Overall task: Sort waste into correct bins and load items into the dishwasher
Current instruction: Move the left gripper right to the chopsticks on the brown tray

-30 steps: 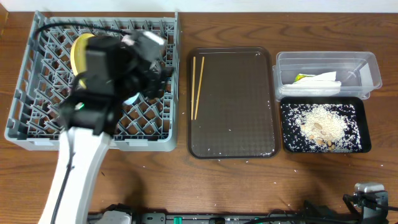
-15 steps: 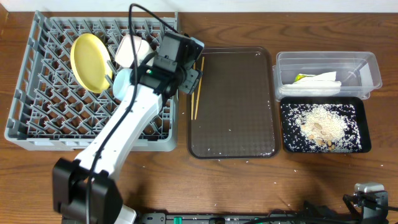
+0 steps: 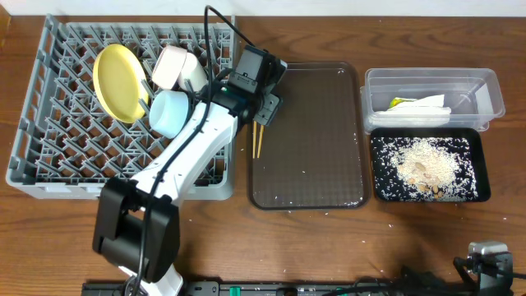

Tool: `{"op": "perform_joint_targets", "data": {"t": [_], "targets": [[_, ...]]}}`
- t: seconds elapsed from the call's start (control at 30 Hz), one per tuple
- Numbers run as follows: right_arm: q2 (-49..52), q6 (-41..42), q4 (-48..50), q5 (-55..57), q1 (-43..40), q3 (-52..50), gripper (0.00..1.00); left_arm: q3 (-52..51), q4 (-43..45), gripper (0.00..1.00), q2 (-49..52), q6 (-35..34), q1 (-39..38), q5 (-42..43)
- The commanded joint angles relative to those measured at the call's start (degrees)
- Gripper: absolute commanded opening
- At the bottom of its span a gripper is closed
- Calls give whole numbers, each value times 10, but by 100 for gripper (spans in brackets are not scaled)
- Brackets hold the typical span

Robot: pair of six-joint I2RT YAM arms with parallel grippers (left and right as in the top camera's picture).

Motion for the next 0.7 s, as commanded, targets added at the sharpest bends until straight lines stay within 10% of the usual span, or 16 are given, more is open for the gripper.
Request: {"op": "perform_joint_targets", "data": {"t": [0.0, 0.67], "targets": [[0, 5, -1, 3, -7, 0, 99, 17, 1, 66, 27, -19, 0, 7], [0, 5, -5, 3, -7, 0, 99, 165, -80, 66, 185, -35, -4, 22]]}}
